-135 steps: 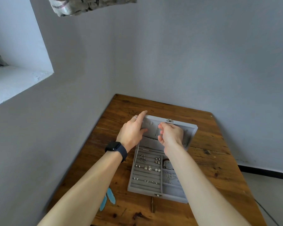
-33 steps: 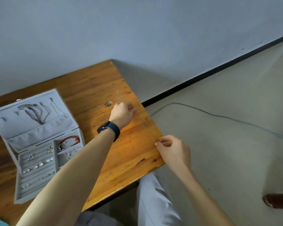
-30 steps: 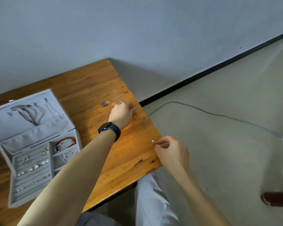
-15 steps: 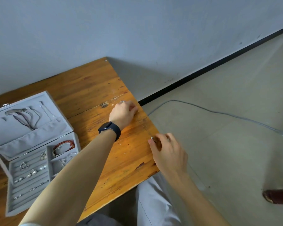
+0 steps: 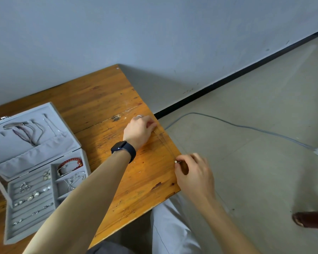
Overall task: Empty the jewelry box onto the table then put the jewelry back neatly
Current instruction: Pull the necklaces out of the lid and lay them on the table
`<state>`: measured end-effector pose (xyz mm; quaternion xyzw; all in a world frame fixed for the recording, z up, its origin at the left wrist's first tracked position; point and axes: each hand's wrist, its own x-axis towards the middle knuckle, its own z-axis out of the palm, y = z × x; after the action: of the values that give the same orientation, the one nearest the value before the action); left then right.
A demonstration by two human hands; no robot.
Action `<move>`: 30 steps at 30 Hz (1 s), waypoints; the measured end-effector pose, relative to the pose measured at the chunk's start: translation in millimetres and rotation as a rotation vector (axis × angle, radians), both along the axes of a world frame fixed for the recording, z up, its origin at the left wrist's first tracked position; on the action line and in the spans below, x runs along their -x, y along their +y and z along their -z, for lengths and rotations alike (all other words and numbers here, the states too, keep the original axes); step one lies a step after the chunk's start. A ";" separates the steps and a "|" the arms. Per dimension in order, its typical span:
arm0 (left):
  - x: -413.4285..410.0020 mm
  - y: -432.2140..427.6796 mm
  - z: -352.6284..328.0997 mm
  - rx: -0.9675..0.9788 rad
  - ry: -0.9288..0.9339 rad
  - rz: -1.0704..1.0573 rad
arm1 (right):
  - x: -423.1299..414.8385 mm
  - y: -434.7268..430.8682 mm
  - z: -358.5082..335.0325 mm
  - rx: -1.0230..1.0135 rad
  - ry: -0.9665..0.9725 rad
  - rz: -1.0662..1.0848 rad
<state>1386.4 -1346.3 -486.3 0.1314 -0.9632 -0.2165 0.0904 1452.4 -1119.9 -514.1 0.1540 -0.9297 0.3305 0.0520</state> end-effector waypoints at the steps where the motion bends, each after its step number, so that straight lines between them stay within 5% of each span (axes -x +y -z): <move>1: 0.2 0.5 0.8 -0.003 0.004 -0.003 | -1.4 1.9 2.1 0.012 0.021 -0.003; 12: 4.3 11.6 5.5 -0.013 0.040 -0.048 | -11.5 6.1 20.1 0.028 0.255 -0.044; 22: -12.1 7.3 -16.9 -0.123 -0.130 -0.009 | -11.9 12.2 9.6 0.036 0.153 -0.060; 30: -99.0 3.3 -40.5 0.048 -0.127 -0.004 | -15.5 -14.0 -38.5 -0.008 0.184 -0.236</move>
<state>1485.5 -1343.0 -445.8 0.1448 -0.9716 -0.1845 0.0326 1467.9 -1133.9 -475.6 0.2921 -0.8978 0.3150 0.0970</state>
